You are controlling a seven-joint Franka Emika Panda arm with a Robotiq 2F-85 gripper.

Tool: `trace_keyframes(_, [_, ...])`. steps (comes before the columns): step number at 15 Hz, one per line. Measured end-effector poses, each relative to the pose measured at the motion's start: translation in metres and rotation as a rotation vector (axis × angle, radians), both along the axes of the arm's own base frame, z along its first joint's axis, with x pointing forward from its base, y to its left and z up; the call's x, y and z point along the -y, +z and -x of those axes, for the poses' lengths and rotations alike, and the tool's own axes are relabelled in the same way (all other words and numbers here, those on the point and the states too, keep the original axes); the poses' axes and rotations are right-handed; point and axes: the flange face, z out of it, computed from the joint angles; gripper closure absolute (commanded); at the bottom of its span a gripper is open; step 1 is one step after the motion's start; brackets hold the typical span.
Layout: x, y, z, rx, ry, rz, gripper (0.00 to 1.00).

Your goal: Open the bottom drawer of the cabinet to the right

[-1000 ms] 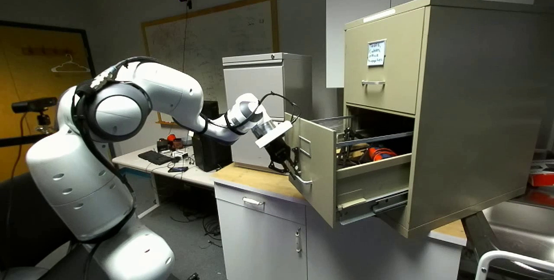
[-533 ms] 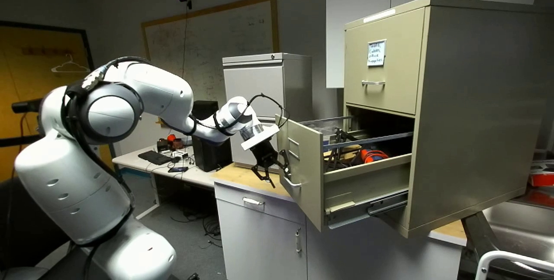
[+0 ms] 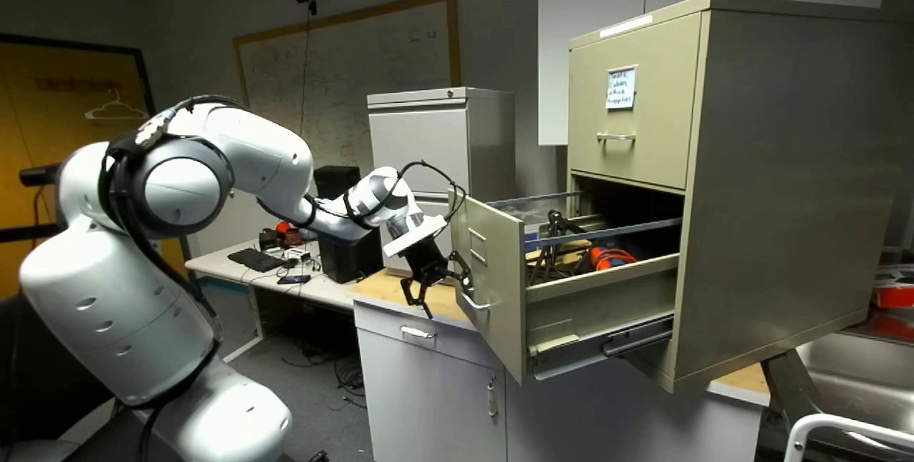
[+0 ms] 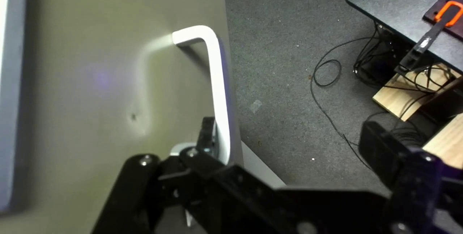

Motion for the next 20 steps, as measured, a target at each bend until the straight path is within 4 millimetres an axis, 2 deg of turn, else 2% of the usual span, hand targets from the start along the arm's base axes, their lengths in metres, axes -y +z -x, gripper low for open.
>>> trace_keyframes(7, [-0.005,-0.007,-0.001,0.111,-0.069,0.045,0.00])
trace_keyframes(16, [-0.015,-0.009,-0.002,0.186,-0.058,0.126,0.00])
trace_keyframes(17, [-0.020,-0.007,-0.004,0.202,-0.043,0.126,0.00])
trace_keyframes(20, [-0.052,-0.002,-0.011,0.262,0.050,0.090,0.00])
